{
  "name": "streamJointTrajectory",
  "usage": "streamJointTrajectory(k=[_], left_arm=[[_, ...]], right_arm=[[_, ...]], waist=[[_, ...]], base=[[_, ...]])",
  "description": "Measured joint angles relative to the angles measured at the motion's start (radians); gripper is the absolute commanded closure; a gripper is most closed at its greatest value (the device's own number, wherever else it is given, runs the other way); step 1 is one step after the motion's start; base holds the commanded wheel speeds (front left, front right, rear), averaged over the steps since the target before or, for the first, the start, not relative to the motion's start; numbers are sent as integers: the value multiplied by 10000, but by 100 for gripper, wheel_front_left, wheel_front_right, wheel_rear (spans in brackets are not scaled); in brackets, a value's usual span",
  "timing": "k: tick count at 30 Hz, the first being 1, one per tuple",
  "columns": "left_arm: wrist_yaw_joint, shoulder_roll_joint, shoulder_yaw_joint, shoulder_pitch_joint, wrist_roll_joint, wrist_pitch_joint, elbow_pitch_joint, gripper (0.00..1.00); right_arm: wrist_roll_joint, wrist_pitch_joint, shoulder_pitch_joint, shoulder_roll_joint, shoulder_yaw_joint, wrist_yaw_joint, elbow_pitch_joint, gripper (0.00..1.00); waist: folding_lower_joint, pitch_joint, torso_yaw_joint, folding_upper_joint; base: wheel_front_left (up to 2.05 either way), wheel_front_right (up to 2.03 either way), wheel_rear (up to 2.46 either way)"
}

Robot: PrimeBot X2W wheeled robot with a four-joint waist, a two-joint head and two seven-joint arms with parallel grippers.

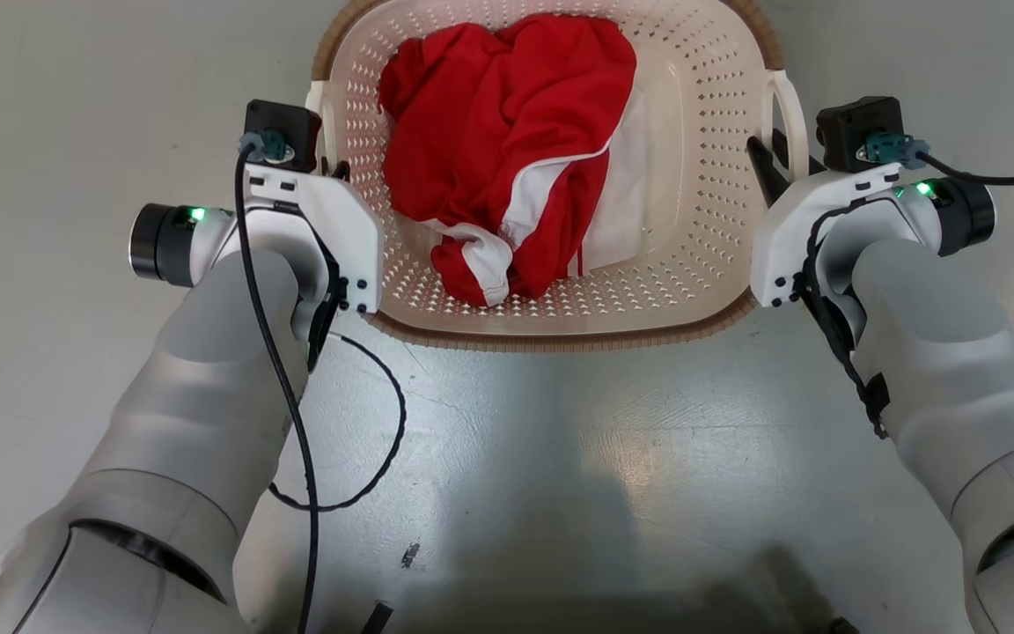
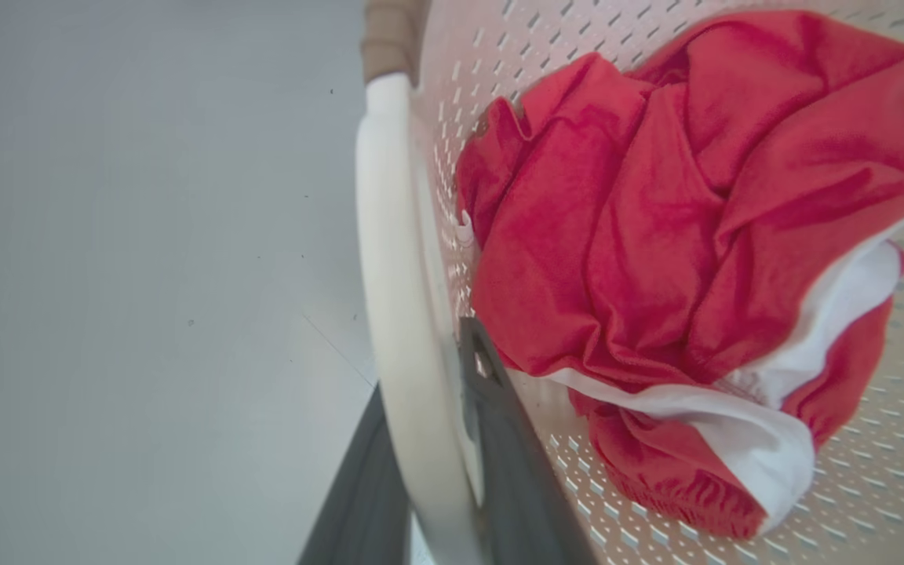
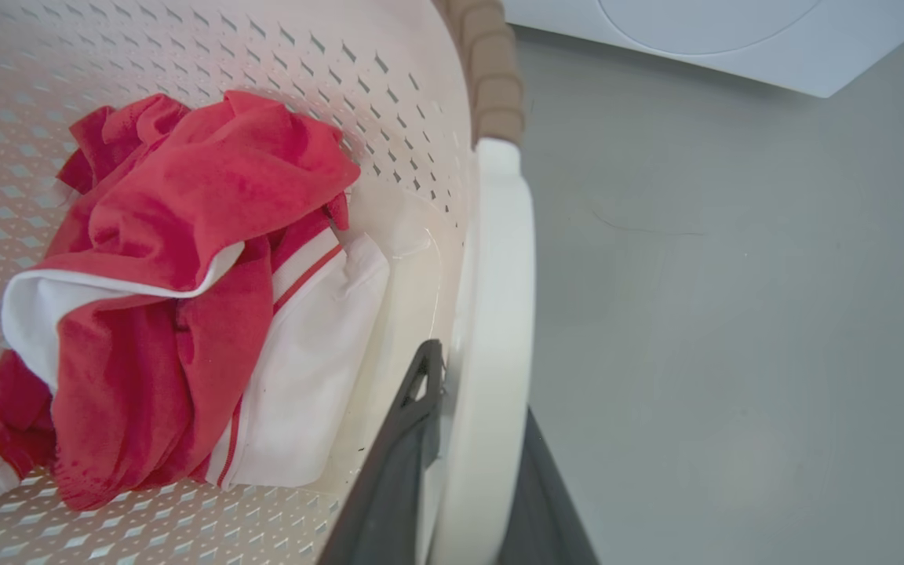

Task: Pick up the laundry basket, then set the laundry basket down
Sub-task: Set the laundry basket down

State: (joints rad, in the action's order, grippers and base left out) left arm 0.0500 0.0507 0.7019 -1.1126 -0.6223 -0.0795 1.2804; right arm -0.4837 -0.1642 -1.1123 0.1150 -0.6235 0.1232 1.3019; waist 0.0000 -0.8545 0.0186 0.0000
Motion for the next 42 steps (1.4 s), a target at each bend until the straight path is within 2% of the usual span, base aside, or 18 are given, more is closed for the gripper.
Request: streamJointTrajectory(k=[42], left_arm=[[-4,-31,211,-437,-299,-13,92,100]], right_arm=[[1776,54,-213,-81,1891,4,-21,100]], waist=[[0,-648,35,0]], base=[[0,0,0]])
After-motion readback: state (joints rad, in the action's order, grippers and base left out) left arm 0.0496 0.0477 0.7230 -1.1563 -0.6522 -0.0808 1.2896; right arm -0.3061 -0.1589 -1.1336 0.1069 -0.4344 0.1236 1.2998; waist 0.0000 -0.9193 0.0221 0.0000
